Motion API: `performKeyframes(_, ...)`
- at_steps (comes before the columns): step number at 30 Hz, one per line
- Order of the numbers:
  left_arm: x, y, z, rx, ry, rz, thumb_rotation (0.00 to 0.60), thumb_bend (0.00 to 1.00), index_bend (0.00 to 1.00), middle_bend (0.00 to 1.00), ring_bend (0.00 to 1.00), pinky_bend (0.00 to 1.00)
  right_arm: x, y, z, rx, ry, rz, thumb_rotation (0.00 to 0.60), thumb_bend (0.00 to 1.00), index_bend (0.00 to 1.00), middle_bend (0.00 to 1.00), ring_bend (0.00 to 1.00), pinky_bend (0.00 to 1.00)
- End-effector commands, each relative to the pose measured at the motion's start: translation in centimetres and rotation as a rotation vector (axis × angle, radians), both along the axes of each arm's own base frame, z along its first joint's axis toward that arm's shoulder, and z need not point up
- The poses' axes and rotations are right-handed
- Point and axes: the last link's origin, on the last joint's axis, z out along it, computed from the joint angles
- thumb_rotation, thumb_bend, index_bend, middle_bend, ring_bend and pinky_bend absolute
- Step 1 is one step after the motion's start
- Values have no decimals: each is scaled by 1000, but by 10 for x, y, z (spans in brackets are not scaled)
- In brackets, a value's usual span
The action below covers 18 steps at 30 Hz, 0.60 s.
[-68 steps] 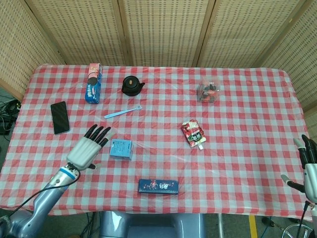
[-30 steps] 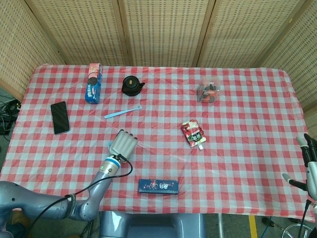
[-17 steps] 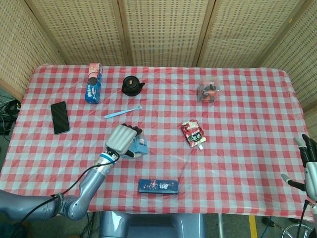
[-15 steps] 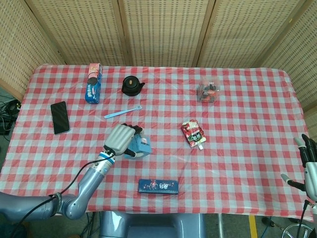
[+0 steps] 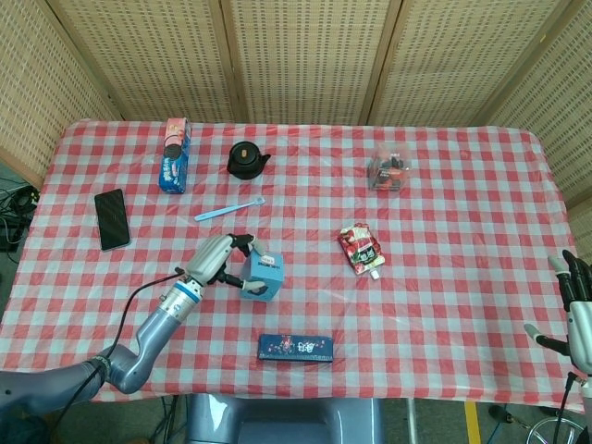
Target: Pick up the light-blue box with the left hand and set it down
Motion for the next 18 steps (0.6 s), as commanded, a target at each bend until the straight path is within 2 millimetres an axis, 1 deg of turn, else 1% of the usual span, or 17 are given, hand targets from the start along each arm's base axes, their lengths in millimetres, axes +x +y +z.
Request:
performKeyframes(1,-4,-5,-11,-18,3,-6,600,0,534,543,521,375,-1,0,1,-3,-2,-2,600,0,0,0,0,0)
performKeyframes(5,-10,-5,-15,-17,31,-9,600,0,514,523,509,372,-1,0,1,-3,-4,-3,600,0,0,0,0,0)
performKeyframes(7,-17,-5,-15,-21,61,-11,600,0,489,486,473,350,-1,0,1,-2,-5,-2,600,0,0,0,0,0)
performKeyframes(8,-20,-7,-14,-31,74,-17,600,0,461,427,420,312,-1,0,1,-1,-4,-2,600,0,0,0,0,0)
performKeyframes(10,-25,-10,-11,-61,84,-31,600,0,358,238,256,198,-1,0,1,-2,-6,-1,600,0,0,0,0,0)
performKeyframes(11,-27,-12,-8,-69,80,-34,600,0,272,116,142,113,-1,0,2,-3,-7,-1,600,0,0,0,0,0)
performKeyframes(12,-29,-12,-5,-72,78,-37,600,0,175,33,55,46,-1,0,2,-4,-7,0,600,0,0,0,0,0)
performKeyframes(14,-34,-14,3,-61,76,-47,600,0,51,0,1,1,0,0,2,-6,-10,1,600,0,0,0,0,0)
performKeyframes(16,-40,-15,14,-38,69,-57,600,0,1,0,0,0,0,1,3,-6,-11,3,600,0,0,0,0,0)
performKeyframes(18,-47,-16,28,-9,74,-72,600,0,0,0,0,0,1,1,2,-4,-12,7,600,0,0,0,0,0)
